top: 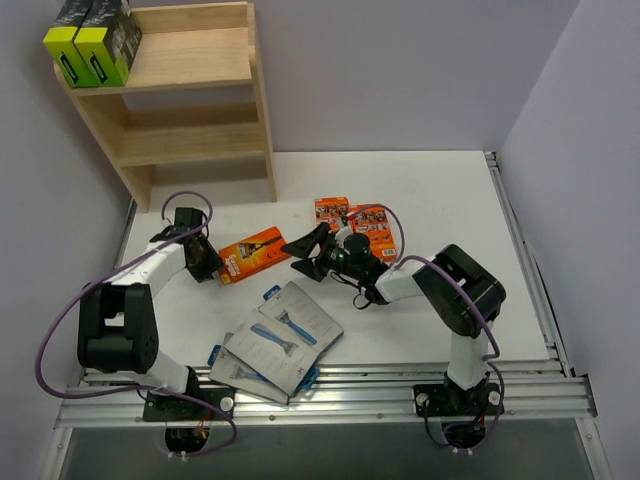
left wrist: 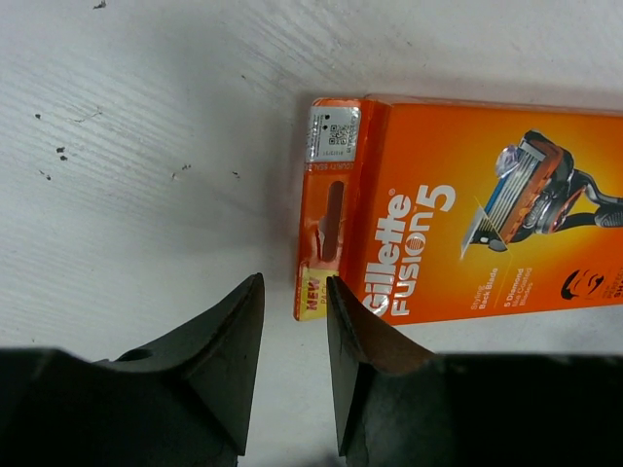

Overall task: Place and organize the shaving razors onto the shelf
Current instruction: Grab a shaving razor with the left arm

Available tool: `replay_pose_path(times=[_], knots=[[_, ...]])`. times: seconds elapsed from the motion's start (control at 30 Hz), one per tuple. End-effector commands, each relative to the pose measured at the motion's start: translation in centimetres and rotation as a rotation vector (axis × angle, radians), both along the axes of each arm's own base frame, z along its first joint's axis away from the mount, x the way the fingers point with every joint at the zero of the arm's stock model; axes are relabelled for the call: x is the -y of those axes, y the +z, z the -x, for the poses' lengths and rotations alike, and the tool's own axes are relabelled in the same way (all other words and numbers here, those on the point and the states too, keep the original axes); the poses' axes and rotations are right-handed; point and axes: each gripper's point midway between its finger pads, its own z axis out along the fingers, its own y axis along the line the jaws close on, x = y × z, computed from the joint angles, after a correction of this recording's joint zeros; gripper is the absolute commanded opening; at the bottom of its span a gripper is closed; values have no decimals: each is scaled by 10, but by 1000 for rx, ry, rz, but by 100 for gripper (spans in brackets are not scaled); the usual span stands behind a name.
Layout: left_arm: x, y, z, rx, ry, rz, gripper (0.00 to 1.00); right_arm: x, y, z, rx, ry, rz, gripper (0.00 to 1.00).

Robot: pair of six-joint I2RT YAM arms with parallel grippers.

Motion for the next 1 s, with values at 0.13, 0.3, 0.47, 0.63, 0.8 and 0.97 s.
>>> replay_pose_path(times=[0.13, 0.3, 0.47, 0.63, 0.8, 0.97], knots=[[-5, -3, -19, 51, 11, -31, 41, 2, 5, -5, 31, 14, -45, 73], [-6, -7, -23, 50, 9, -40, 42, 3, -2, -8, 22, 16, -48, 73], [-8, -12, -23, 47, 13, -49, 43, 4, -5, -9, 16, 17, -57, 73], [-9, -14, -23, 51, 14, -56, 43, 5, -7, -10, 14, 19, -59, 72], [-10, -15, -23, 57, 16, -60, 43, 6, -8, -9, 15, 21, -64, 72], [-9, -21, -21, 49, 16, -57, 43, 7, -9, -9, 14, 20, -71, 70]])
